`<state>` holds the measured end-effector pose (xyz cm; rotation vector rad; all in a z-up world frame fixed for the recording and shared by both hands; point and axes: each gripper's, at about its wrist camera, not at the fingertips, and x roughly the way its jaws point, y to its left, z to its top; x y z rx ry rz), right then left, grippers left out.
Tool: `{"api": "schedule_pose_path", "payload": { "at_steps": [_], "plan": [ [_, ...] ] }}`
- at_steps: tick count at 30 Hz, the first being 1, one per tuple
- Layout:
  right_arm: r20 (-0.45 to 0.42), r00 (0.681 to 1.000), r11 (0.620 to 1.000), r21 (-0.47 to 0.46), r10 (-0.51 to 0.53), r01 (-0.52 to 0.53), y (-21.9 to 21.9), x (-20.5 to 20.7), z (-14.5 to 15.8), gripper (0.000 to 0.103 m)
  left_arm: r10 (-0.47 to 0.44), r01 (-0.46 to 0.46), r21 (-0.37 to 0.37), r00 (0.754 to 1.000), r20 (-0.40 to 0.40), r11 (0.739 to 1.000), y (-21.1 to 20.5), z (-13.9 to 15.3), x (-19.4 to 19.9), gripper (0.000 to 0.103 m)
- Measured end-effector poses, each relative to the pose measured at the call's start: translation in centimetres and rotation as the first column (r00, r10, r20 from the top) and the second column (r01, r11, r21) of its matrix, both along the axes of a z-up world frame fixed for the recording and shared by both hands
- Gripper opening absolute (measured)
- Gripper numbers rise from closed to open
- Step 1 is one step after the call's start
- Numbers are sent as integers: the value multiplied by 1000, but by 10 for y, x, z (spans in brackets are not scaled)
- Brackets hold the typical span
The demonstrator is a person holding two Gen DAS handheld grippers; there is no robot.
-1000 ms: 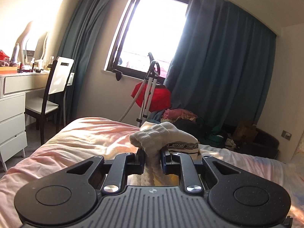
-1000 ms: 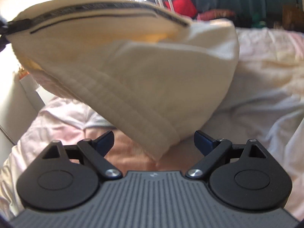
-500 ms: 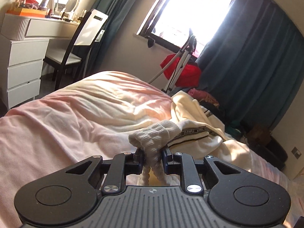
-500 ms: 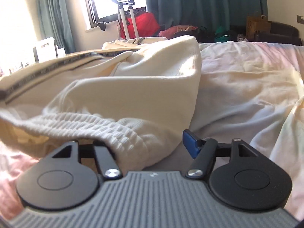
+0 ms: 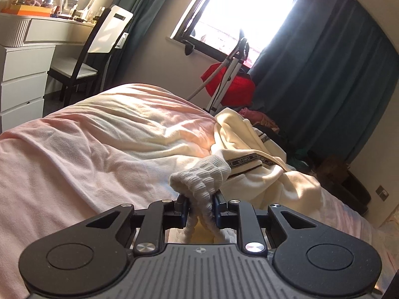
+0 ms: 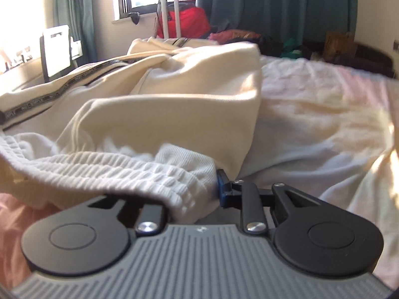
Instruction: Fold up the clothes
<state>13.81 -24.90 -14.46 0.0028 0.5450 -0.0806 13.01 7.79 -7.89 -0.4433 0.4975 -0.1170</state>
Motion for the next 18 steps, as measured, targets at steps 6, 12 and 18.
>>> {"api": "schedule_pose_path", "payload": {
  "at_steps": [6,12,18],
  "plan": [
    [267,964,972,-229,9,55,9,-54,62,17,-80,82,-103,997,24,991,-4,6,-19,21],
    [220,960,896,-440,176,-63,29,-76,67,18,-16,13,-133,1000,-18,991,8,2,-22,21],
    [-67,947,862,-399,314,-314,43,-64,20,21,75,-97,-192,990,-121,977,35,-20,-5,21]
  ]
}}
